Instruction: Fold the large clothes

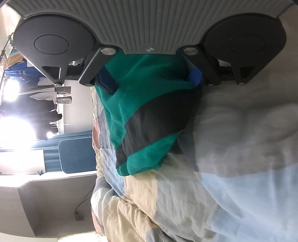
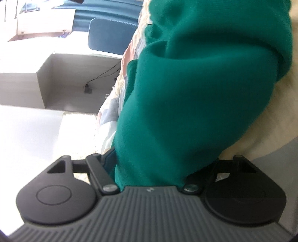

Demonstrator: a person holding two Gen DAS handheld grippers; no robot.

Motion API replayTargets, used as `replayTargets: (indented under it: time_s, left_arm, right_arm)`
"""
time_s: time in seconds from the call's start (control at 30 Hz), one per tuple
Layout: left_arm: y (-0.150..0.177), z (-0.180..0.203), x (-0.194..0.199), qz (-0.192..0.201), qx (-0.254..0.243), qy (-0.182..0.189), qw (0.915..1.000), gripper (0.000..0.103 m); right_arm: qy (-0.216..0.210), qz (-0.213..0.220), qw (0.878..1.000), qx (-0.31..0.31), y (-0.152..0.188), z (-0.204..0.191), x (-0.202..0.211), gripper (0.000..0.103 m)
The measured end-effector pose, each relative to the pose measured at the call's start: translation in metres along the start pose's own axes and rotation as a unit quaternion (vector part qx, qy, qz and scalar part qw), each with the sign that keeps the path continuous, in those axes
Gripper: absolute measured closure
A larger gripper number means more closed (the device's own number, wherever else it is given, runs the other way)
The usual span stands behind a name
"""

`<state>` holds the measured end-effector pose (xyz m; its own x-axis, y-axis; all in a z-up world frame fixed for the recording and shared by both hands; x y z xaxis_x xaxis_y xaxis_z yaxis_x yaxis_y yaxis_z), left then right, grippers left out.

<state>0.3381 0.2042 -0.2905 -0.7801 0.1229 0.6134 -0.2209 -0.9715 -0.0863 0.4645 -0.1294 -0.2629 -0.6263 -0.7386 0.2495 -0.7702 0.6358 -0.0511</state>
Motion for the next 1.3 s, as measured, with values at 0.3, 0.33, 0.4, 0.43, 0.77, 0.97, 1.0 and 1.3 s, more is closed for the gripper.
replayTargets:
  time_s: [0.3, 0.33, 0.4, 0.43, 0.77, 0.97, 1.0, 1.3]
  left_arm:
    - [0.004, 0.02, -0.017, 0.021, -0.084, -0.013, 0.9962, 0.056]
    - [0.005, 0.022, -0.015, 0.027, -0.094, -0.013, 0.9952, 0.062]
    - [0.006, 0.027, -0.01, 0.039, -0.112, -0.013, 0.9929, 0.068]
    - [0.007, 0.029, -0.006, 0.044, -0.118, -0.012, 0.992, 0.071]
    - [0.028, 0.043, 0.071, 0.064, -0.166, 0.013, 0.984, 0.077]
    - [0.061, 0.046, 0.126, 0.075, -0.207, 0.018, 0.9752, 0.077]
    - [0.065, 0.046, 0.13, 0.076, -0.213, 0.018, 0.9739, 0.077]
    - [0.073, 0.046, 0.123, 0.064, -0.224, 0.018, 0.9724, 0.052]
  right_arm:
    - [0.038, -0.003, 0.997, 0.074, 0.009, 0.004, 0.004, 0.045]
    - [0.038, -0.003, 0.995, 0.089, 0.01, 0.0, 0.005, 0.049]
    - [0.039, 0.0, 0.993, 0.116, 0.013, -0.011, 0.008, 0.053]
    - [0.038, 0.003, 0.992, 0.12, 0.012, -0.014, 0.012, 0.055]
    - [0.022, 0.005, 0.988, 0.155, 0.023, -0.039, 0.084, 0.058]
    - [-0.005, 0.008, 0.984, 0.176, 0.047, -0.057, 0.12, 0.058]
    - [-0.007, 0.007, 0.983, 0.181, 0.05, -0.058, 0.126, 0.058]
    - [0.017, -0.012, 0.987, 0.161, 0.055, -0.053, 0.118, 0.052]
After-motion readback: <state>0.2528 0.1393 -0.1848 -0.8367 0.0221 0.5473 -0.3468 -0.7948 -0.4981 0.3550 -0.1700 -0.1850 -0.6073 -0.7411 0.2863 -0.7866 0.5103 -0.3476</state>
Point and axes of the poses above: each gripper's, at about its wrist camera, not at the fingertips, and x roughly against the way its jaws point, z to its right, y to its underside, the point moved 7 cm from there along -x, roughly the way its jaws point, and after that the axes turned 8 degrees about -y, right-handed, at the moved point
